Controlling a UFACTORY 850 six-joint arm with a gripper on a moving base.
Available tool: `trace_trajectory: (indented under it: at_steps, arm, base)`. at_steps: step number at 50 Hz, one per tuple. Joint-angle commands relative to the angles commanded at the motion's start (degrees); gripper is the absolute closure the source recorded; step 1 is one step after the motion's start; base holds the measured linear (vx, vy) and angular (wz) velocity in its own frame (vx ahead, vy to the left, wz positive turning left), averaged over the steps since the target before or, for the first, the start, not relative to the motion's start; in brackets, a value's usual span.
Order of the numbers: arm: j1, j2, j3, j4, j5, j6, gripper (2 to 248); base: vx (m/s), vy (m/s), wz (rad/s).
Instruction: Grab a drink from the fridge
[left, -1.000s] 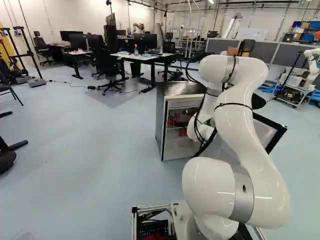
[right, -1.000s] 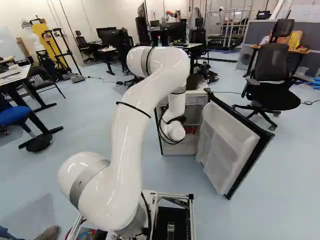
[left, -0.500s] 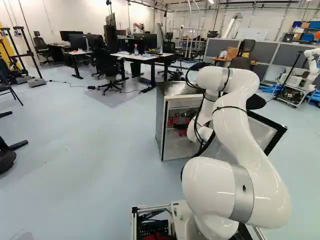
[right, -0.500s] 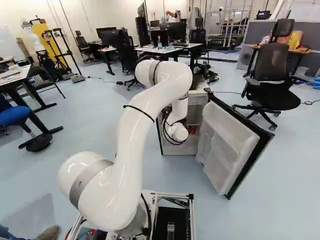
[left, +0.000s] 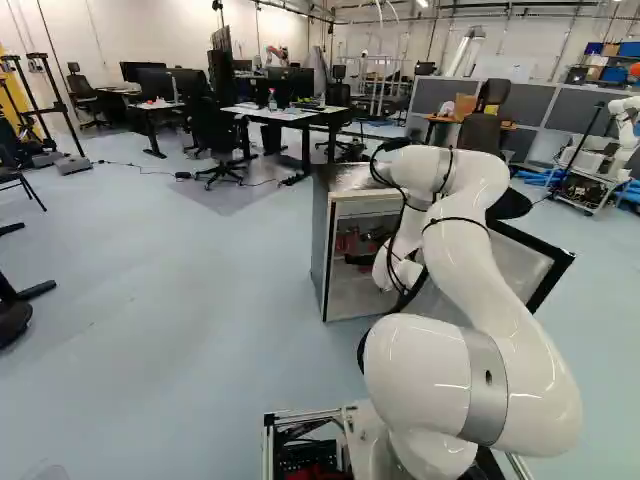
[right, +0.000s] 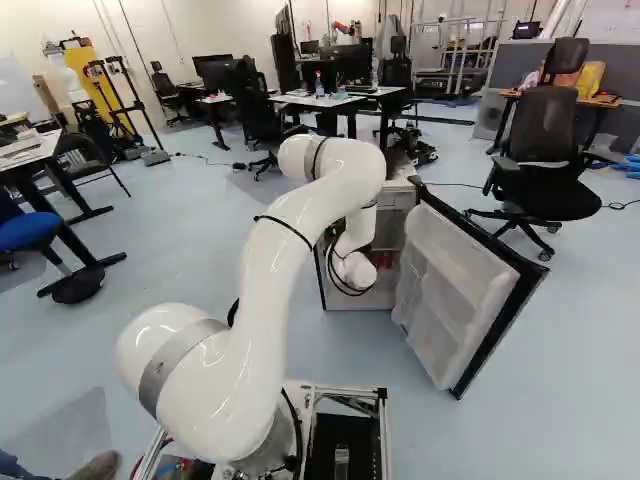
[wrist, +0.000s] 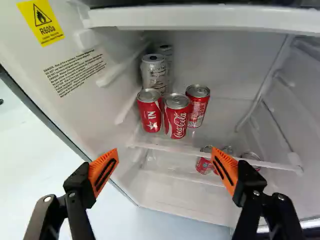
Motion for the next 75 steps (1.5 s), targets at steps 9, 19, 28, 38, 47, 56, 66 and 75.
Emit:
trace_trajectory:
  at_steps: [9,19,28,38,47,56,66,75]
  arm:
    - [0.0,-0.8,-0.6,0.0,1.8,0.0,3]
    - [0.0,-0.8,-0.6,0.0,4.4,0.0,3]
    - [0.0,-0.9,-0.8,0.0,4.8,0.0,3]
    - [0.2,-1.4,-1.9,0.0,4.8,0.0,3]
    - [0.3,-2.2,-3.4,0.0,4.8,0.0,3]
    - [0.5,-2.9,-4.9,0.0,4.8,0.0,3]
    - [0.5,-2.9,-4.9,0.0,4.8,0.0,3]
    - [0.5,-2.9,-4.9,0.0,4.8,0.0,26]
  base:
    - [0.000,0.000,0.000]
    - [0.000,0.000,0.000]
    - [0.000,0.000,0.000]
    - [0.000,0.000,0.000]
    - [0.000,0.000,0.000]
    - [0.000,0.000,0.000]
    - [0.000,0.000,0.000]
    - [0.000,0.000,0.000]
